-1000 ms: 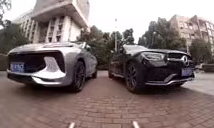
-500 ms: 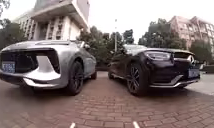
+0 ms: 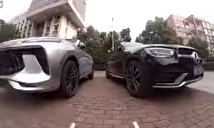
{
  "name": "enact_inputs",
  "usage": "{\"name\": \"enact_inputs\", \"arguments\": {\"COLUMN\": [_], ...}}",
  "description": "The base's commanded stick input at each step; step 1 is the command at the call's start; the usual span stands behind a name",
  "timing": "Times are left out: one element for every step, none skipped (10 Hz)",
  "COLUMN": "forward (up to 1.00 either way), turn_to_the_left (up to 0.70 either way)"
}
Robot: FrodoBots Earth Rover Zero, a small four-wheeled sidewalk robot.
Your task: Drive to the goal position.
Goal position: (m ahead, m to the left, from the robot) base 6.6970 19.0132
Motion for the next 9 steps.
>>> {"name": "enact_inputs", "arguments": {"forward": [0.45,0.45,0.45,0.45,0.45,0.45,0.45,0.45,0.45], "turn_to_the_left": [0.0,0.0,0.0,0.0,0.0,0.0,0.0,0.0,0.0]}}
